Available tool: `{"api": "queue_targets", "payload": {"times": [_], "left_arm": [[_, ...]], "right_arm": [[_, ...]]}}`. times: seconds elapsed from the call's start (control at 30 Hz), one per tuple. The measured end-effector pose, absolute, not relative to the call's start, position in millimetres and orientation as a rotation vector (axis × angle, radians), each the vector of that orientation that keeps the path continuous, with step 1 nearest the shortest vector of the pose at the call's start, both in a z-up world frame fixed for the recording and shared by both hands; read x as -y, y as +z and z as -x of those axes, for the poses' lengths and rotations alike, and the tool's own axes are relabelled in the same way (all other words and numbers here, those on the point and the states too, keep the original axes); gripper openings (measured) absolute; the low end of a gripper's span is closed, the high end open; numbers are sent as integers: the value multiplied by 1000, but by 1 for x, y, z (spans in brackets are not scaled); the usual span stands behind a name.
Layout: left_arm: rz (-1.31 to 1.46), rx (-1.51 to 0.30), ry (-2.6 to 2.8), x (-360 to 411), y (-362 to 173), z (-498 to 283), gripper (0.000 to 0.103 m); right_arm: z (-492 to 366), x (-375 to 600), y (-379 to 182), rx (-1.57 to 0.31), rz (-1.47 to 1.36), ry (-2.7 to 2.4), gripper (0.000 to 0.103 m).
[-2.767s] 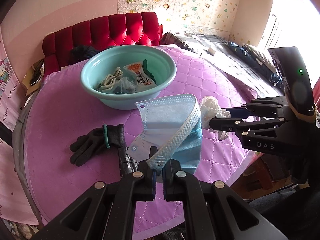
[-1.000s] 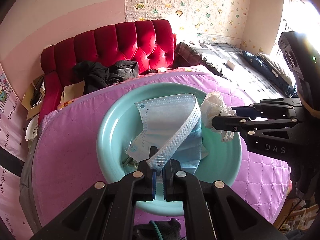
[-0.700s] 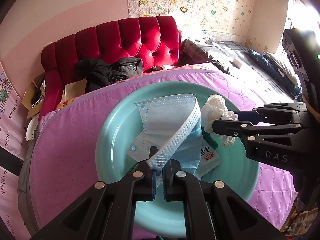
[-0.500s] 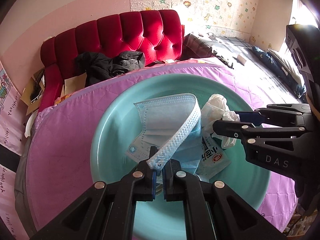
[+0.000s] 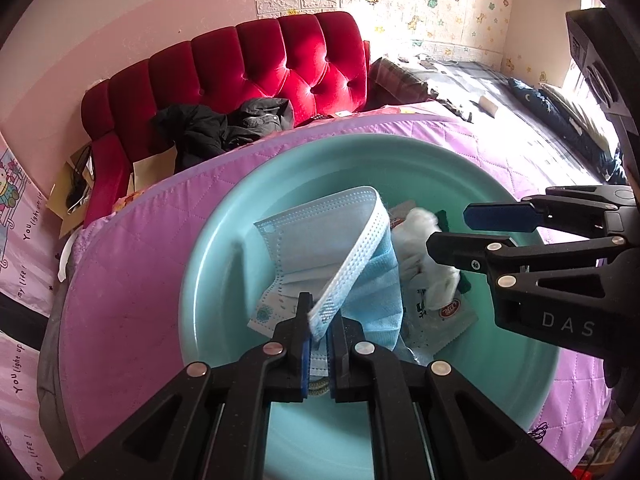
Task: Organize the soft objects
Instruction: 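Open both tools to drop the mask and tissue into the basin, then move both tools back toward the black bag and earphones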
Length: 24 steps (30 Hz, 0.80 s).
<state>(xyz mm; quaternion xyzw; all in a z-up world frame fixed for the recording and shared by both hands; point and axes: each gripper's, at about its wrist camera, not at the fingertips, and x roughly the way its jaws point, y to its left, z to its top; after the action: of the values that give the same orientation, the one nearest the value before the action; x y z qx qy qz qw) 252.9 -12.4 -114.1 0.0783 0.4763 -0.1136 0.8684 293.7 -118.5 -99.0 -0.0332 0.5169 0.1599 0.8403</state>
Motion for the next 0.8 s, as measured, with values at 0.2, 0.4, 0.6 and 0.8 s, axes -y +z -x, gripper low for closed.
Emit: {"api": "queue_targets", "payload": {"times": [0.2, 0.4, 0.6, 0.8], "left_arm": [[-167, -989, -218, 11, -111, -251, 90], [-156, -959, -192, 8, -107, -244, 103], [-154, -943, -166, 4, -102, -231, 103], [-148, -933, -164, 1, -93, -213, 103]], "right_arm": [[-288, 120, -86, -1049, 81, 314, 89], [-280, 123, -77, -1020, 75, 295, 103], [-264, 127, -70, -1001, 89, 284, 103], [-243, 131, -58, -978, 108, 280, 103]]}}
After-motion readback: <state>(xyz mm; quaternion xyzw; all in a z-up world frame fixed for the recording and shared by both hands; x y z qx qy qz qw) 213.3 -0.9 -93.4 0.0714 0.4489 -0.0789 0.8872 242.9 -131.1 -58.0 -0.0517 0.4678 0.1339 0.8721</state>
